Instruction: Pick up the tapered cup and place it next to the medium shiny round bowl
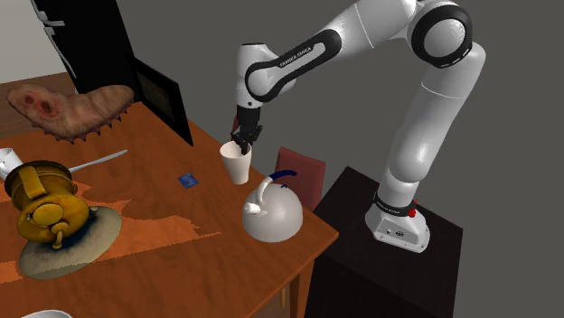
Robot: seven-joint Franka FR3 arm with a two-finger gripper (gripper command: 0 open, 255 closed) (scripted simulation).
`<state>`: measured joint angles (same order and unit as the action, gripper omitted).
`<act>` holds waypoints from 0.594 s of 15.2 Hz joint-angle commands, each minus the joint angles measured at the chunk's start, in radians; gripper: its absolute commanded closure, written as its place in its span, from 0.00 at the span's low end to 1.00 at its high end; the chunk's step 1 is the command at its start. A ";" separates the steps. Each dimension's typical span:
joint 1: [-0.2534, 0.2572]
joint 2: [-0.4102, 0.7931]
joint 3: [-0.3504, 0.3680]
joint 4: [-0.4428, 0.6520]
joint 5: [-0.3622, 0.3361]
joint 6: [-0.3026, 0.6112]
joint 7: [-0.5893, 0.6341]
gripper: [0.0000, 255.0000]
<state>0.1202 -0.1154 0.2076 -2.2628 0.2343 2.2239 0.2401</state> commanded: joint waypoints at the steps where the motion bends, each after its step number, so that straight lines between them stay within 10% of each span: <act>1: -0.001 -0.011 -0.001 0.019 -0.003 -0.030 0.005 1.00; 9: -0.004 -0.049 -0.006 0.090 -0.009 -0.138 0.021 1.00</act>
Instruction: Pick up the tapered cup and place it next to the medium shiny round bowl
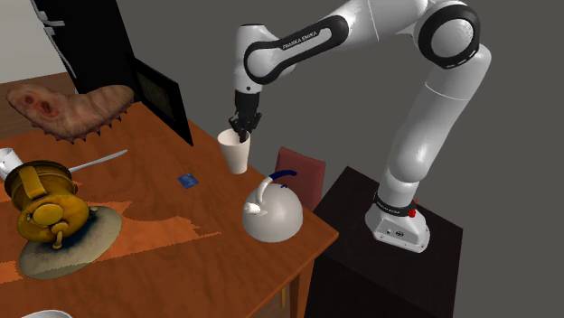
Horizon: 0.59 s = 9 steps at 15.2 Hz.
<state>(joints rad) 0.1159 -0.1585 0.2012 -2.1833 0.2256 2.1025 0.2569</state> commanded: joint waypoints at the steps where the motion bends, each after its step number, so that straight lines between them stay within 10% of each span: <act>1: 0.000 -0.010 -0.001 0.020 -0.002 -0.030 0.006 1.00; 9: -0.003 -0.031 -0.006 0.106 -0.009 -0.136 0.021 1.00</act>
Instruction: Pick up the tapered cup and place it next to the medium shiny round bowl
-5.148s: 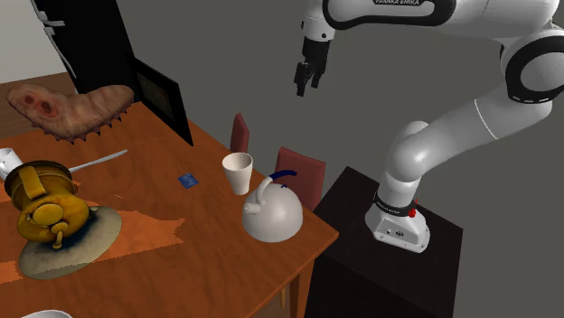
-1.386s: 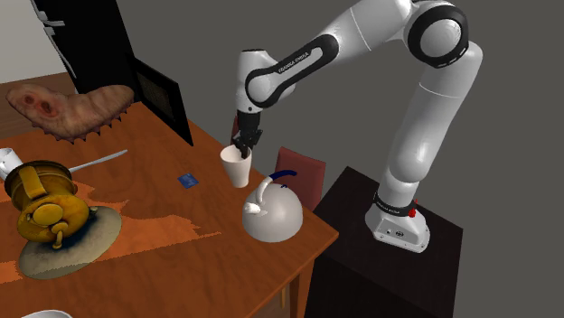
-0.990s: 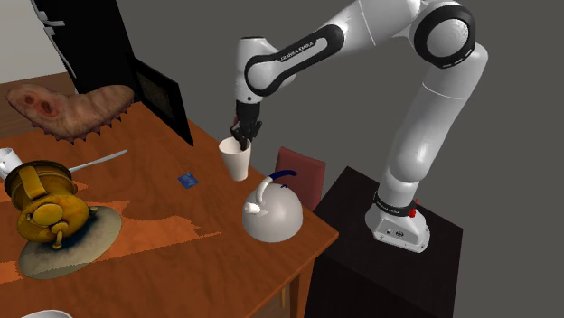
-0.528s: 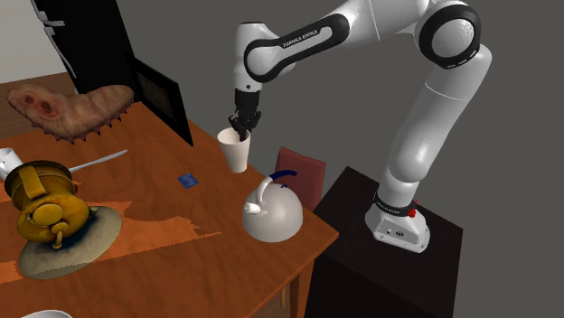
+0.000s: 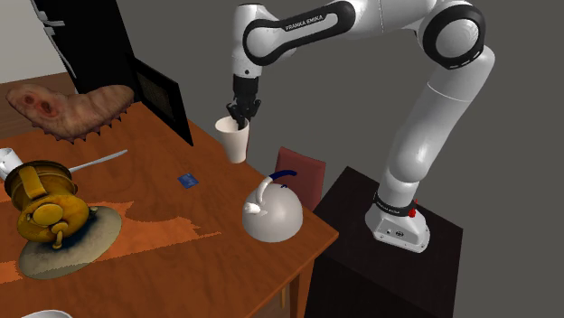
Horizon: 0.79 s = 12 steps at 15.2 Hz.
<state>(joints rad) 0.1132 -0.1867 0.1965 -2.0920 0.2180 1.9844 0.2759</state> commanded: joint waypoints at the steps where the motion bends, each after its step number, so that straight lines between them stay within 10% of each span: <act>1: -0.001 -0.005 -0.002 0.026 -0.002 -0.031 0.004 1.00; 12: 0.015 0.008 0.024 0.150 -0.011 -0.132 0.071 1.00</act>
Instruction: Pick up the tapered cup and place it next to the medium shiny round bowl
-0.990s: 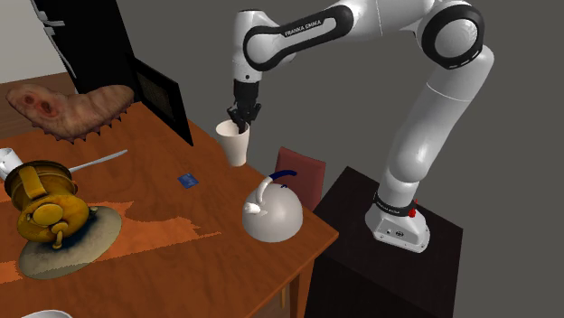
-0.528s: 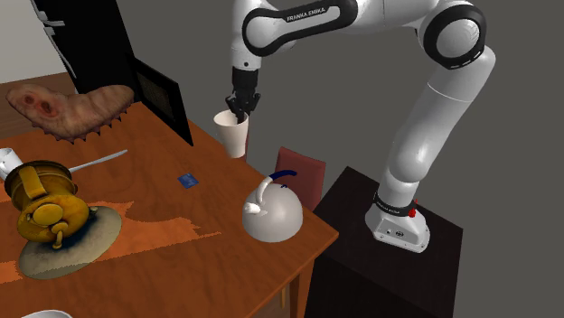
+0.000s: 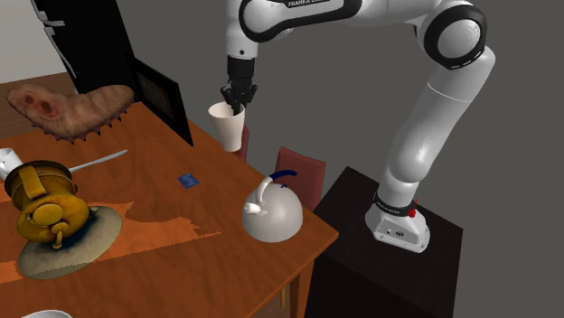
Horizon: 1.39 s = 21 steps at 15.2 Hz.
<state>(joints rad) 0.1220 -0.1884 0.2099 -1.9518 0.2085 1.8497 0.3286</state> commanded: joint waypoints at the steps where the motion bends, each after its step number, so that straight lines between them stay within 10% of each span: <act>1: 0.016 0.020 0.026 0.017 -0.003 0.010 0.043 1.00; 21: 0.279 0.459 0.254 0.438 -0.232 0.063 0.567 1.00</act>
<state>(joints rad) 0.3793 0.2323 0.4596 -1.5573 -0.0008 1.9181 0.8672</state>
